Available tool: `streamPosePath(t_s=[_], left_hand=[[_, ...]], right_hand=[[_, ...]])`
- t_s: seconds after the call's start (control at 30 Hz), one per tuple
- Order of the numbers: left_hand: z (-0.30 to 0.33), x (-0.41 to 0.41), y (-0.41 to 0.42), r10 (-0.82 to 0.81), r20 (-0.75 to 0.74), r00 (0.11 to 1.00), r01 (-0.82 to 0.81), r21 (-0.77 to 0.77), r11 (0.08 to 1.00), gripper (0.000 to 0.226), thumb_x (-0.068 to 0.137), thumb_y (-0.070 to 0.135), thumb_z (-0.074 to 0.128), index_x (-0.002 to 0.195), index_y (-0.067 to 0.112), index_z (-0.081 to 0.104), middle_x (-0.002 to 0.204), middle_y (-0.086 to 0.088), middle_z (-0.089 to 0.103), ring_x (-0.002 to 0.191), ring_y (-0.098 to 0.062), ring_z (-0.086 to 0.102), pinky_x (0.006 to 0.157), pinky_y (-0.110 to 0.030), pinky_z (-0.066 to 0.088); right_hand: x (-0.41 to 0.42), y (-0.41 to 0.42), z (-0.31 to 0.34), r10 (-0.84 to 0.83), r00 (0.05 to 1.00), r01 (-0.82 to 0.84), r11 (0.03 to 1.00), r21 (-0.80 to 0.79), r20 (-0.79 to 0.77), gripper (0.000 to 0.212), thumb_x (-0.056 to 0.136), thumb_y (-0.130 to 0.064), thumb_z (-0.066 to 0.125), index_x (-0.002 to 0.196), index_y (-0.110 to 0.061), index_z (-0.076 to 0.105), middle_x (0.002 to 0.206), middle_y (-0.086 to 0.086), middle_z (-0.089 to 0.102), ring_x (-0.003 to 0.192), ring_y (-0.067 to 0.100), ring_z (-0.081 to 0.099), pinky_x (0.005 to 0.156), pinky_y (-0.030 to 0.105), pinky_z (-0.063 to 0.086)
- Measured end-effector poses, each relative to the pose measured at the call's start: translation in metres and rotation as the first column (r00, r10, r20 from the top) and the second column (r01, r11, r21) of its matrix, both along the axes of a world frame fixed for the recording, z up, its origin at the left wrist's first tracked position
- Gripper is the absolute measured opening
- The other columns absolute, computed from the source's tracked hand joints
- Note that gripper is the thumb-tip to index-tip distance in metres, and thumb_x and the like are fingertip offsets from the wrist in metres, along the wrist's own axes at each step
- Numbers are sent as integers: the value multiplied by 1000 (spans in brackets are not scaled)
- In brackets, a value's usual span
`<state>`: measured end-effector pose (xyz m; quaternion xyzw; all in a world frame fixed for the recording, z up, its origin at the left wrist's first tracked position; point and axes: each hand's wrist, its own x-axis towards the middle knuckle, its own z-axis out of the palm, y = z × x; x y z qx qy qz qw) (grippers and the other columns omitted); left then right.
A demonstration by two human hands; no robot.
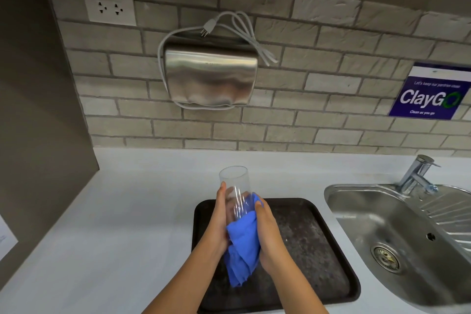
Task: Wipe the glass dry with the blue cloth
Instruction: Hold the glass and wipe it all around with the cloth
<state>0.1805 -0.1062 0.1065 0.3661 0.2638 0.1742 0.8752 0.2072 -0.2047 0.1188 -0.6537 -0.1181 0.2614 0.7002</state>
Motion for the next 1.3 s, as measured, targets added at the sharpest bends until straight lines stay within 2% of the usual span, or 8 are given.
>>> streamPosePath(t_s=[0.13,0.3,0.47,0.57,0.73,0.83,1.0,1.3], left_hand=[[3,1,4,14,-80,997,1,188,982,40,100,50,42,120,21,59,114,-8,70,104,-25,69,85,-36,56],[10,1,0,40,-112,993,-3,312,950,43,100,49,41,109,14,65,104,-14,72,95,-28,71,79,-35,58],[12,-7,2,1,-51,999,13,288,958,44,98,48,48,107,11,71,104,-12,76,95,-21,73,72,-24,57],[9,-11,-3,-45,-5,999,45,262,964,40,99,43,49,112,12,72,100,-6,80,90,-11,76,67,-17,57],[7,-19,-19,-95,37,995,91,107,990,46,91,56,52,110,21,75,114,-13,76,105,-28,72,82,-39,61],[10,-15,-13,-110,15,994,109,95,990,54,96,55,46,124,15,68,121,-16,72,112,-28,69,98,-45,54],[15,-12,1,-141,31,990,135,133,982,55,94,56,43,109,17,77,112,-13,76,99,-19,74,75,-26,59],[9,-3,-3,-75,132,988,80,-34,996,65,87,73,41,110,23,77,116,-11,75,103,-29,73,71,-37,61]], right_hand=[[2,-2,3,-68,998,68,998,3,9,36,104,-30,38,136,-24,52,136,1,59,120,17,59,109,41,44],[-14,-1,-2,-67,930,106,991,-88,360,41,103,-29,39,144,-31,43,146,-14,45,117,-8,51,91,-1,40],[-34,4,-1,134,553,120,964,-238,822,46,102,-18,35,148,-18,36,157,-3,29,146,9,20,120,31,18],[-17,10,9,52,729,102,978,-182,683,41,104,-21,38,143,-32,42,156,-11,32,140,3,33,114,28,32],[16,9,33,44,916,1,994,-113,399,37,103,-34,37,139,-39,46,141,-13,51,96,-17,52,77,2,42],[9,6,32,12,904,45,991,-123,427,38,103,-32,37,140,-41,45,142,-11,51,105,-6,55,85,6,40],[-24,2,12,41,775,97,978,-183,631,40,102,-25,41,137,-45,46,153,-21,35,116,-35,26,80,-11,28],[13,-1,36,108,990,-102,993,61,-89,43,99,-46,41,131,-23,58,124,8,68,111,25,66,100,42,51]])
